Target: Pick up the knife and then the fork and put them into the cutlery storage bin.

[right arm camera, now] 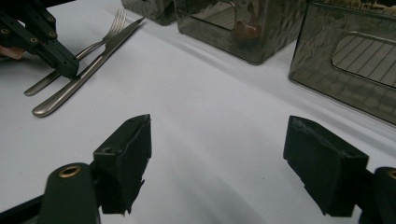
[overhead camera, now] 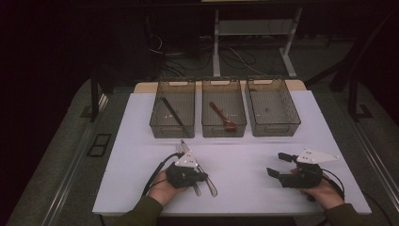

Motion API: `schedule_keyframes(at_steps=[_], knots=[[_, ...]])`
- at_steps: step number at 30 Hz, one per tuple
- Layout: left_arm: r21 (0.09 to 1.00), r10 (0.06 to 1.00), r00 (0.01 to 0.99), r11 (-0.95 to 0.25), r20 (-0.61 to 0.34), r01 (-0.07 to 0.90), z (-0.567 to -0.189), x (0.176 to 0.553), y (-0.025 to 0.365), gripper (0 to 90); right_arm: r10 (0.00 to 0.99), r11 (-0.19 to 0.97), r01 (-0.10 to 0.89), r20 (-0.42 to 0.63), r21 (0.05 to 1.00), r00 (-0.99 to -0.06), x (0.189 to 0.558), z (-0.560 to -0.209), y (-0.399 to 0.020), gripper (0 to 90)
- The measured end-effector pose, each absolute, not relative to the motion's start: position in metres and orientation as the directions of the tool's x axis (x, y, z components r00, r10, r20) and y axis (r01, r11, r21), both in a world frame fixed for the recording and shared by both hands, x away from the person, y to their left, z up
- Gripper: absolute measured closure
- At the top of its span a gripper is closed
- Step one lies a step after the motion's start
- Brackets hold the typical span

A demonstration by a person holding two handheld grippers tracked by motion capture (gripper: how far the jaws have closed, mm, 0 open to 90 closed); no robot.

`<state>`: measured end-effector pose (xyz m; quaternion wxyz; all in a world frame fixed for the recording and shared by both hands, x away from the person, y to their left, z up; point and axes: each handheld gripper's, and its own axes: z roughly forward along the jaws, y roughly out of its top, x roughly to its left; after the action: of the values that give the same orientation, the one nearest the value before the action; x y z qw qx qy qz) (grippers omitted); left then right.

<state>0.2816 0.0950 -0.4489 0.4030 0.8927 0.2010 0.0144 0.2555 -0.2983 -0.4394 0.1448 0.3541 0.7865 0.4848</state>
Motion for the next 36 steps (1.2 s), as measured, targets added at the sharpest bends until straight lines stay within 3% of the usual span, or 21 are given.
schedule_keyframes(at_steps=[36], knots=[[0.733, 0.353, 0.930, -0.606, -0.101, 0.310, -0.442, 0.294, 0.056, 88.6, 0.705, 0.273, 0.422, 0.118, 0.865, -0.699, 0.256, -0.440, -0.300, 22.4]])
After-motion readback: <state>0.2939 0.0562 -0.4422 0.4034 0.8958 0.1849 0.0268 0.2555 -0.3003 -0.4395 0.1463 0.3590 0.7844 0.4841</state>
